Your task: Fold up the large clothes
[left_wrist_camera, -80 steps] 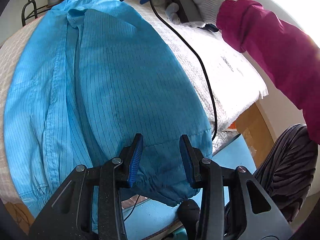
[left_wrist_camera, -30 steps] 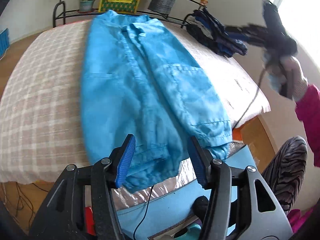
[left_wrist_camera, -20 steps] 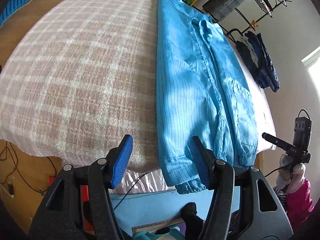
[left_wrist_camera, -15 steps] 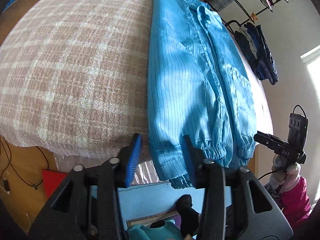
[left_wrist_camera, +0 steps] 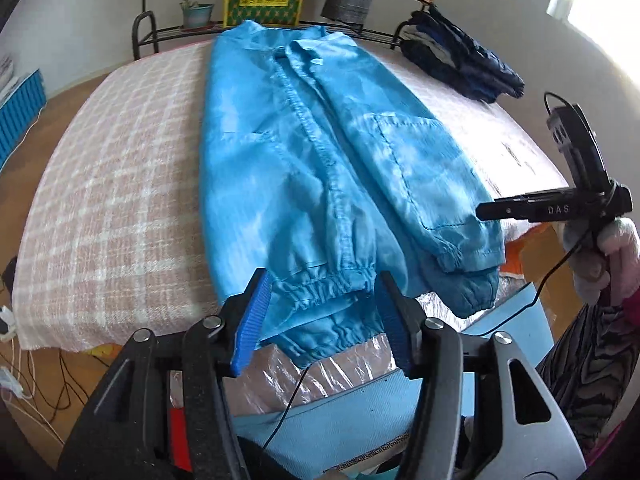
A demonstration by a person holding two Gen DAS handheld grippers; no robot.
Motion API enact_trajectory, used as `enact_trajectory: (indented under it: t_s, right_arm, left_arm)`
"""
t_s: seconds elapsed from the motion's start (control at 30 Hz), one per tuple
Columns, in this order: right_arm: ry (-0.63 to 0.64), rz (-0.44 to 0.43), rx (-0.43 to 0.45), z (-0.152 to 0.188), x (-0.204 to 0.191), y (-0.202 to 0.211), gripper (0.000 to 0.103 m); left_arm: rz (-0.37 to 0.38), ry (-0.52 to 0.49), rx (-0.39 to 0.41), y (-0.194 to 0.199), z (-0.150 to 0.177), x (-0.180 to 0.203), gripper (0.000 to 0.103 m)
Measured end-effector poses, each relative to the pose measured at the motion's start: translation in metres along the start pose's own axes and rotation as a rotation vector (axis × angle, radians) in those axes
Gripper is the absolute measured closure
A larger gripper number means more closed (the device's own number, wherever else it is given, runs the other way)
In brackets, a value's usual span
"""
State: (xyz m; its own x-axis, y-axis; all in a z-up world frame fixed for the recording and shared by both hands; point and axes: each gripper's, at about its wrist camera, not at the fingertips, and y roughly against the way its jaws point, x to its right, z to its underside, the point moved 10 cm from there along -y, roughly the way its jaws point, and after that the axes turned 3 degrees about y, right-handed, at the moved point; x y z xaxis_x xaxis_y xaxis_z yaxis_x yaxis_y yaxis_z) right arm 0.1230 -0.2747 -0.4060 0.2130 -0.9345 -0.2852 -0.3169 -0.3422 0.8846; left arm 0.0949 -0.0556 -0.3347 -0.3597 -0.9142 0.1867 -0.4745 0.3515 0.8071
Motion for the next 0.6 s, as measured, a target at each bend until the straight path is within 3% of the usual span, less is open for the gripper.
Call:
enact_trajectory:
  t_s: [0.17,0.2,0.23,0.37,0.5,0.6]
  right_arm:
    - [0.024,0.004,-0.001,-0.001,-0.007,-0.001,0.061]
    - [0.026,0.005,-0.003,0.000,-0.007,-0.002,0.061]
    - [0.027,0.006,-0.005,0.000,-0.007,-0.004,0.061]
    - [0.029,-0.001,-0.007,-0.003,-0.008,-0.007,0.061]
    - [0.021,0.017,-0.003,-0.003,-0.001,-0.007,0.088]
    - [-0.039,-0.006,-0.003,-0.005,0.011,-0.008,0.099]
  left_arm:
    - [-0.076,-0.099,-0.055,-0.037,-0.002,0.018,0.043]
    - [-0.079,-0.111,-0.062,-0.043,-0.001,0.019,0.049]
    - [-0.084,-0.126,-0.071,-0.050,0.001,0.020,0.073]
    - [-0.074,-0.165,-0.049,-0.054,0.002,0.025,0.092]
    - [0.011,-0.142,-0.031,-0.039,0.003,0.042,0.093]
    - [-0.064,-0.223,-0.022,-0.042,0.008,0.048,0.093]
